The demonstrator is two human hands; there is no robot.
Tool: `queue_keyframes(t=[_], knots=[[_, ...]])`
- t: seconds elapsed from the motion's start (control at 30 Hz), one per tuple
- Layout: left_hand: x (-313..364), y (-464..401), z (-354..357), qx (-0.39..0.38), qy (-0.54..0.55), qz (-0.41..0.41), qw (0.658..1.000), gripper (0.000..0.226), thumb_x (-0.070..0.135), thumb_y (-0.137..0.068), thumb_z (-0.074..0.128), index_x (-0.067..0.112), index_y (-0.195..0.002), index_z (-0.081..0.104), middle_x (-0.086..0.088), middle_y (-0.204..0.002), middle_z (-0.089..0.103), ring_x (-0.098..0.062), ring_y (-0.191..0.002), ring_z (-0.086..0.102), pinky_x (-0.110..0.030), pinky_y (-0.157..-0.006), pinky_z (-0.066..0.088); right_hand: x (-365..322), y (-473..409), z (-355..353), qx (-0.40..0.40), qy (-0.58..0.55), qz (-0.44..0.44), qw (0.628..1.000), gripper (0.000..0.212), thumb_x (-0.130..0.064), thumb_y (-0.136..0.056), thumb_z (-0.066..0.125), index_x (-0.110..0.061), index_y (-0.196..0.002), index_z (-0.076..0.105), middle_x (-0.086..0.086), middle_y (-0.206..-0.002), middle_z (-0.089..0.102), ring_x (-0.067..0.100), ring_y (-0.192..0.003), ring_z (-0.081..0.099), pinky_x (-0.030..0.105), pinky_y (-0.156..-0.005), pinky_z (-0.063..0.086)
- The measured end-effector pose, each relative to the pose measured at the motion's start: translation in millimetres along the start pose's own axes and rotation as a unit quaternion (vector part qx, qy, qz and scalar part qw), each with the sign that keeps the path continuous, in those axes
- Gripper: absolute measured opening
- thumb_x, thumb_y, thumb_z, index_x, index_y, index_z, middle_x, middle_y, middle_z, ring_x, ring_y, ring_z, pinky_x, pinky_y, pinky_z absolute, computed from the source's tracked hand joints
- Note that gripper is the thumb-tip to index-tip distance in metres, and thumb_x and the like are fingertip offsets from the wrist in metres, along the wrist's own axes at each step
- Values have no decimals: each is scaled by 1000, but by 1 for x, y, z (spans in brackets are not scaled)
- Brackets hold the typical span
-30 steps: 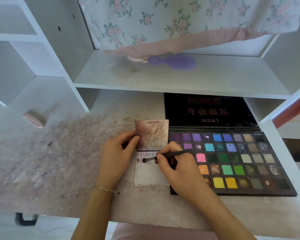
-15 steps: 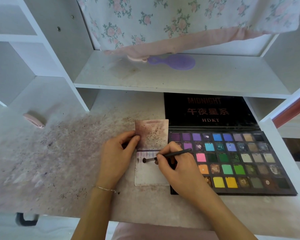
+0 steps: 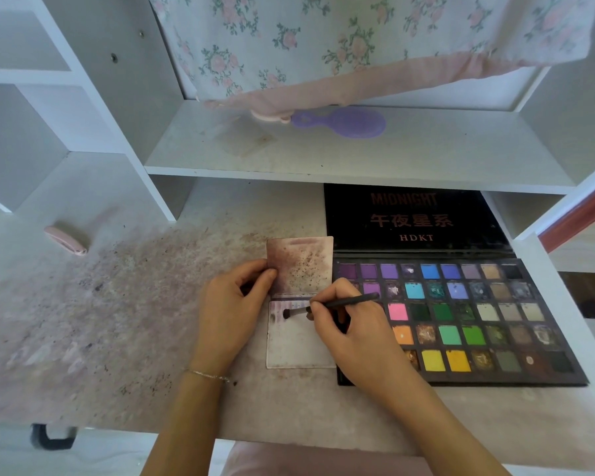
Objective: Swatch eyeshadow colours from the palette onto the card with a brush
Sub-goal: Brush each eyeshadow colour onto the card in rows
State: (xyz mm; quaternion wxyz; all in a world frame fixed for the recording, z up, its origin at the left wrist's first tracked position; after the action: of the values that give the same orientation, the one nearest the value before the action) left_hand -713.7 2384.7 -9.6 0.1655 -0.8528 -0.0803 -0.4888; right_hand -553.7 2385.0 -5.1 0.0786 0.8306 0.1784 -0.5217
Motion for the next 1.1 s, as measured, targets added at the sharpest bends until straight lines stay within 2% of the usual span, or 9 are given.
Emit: queue_keyframes(t=[0.13,0.3,0.47,0.63,0.77,0.9,1.1], knots=[[2,-1,1,-1,-4,2,1000,16,13,-85,60,24,-93,69,25,-80,63,5,-79,62,-11,-71,48,0,1,-4,14,-48,-1,999,17,-16,-88,54,-29,-77,52,-1,-75,63,13,-72,58,26,-61,49],[1,-1,0,2,-10,1,1000,16,14,-85,61,22,-94,70,26,-79,62,10,-79,60,-6,-71,46,3,3,-21,81,-146,-4,986,26,-3,-88,52,-28,-86,59,-13,-80,67,2,-76,63,13,-66,49],[-2,-1,0,1,-9,-10,1000,16,14,-85,61,20,-95,71,25,-80,63,8,-78,61,-5,-71,45,3,8,-43,129,-135,-26,982,32,-3,-92,44,-29,-92,63,-7,-81,67,2,-77,62,13,-71,49],[-1,-1,0,0,-4,-13,1000,17,13,-85,61,22,-96,69,19,-82,64,7,-78,60,-4,-71,44,13,16,-76,188,-122,-18,974,25,-1,-92,43,-18,-84,60,-4,-72,66,-1,-69,60,9,-63,47],[-2,0,1,-4,-3,-19,1000,18,14,-85,60,19,-100,69,17,-85,66,5,-81,61,-7,-73,46,28,25,-103,241,-79,7,967,25,-6,-93,44,-22,-78,56,-15,-67,64,-2,-62,59,6,-56,44],[-2,0,0,0,-14,-22,1000,19,15,-85,60,17,-102,69,16,-85,65,4,-81,60,-12,-73,45,42,33,-120,263,-33,21,964,25,-11,-93,42,-26,-79,54,-11,-64,63,-2,-68,60,5,-57,45],[-1,0,1,5,-32,-21,999,18,14,-85,60,16,-101,69,20,-82,62,8,-76,58,-1,-67,42,49,37,-127,271,5,29,962,27,-10,-93,43,-30,-76,51,-1,-66,59,-4,-66,58,7,-52,45]])
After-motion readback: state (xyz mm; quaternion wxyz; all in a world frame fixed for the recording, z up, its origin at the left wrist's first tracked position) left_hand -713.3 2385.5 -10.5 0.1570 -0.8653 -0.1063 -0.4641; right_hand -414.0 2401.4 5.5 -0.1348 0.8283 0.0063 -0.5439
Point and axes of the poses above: each hand's wrist, its own y-axis away from the middle knuckle, its own z-axis out of the palm, x = y × z, the point moved 8 cm from there along -y, towards the middle knuckle
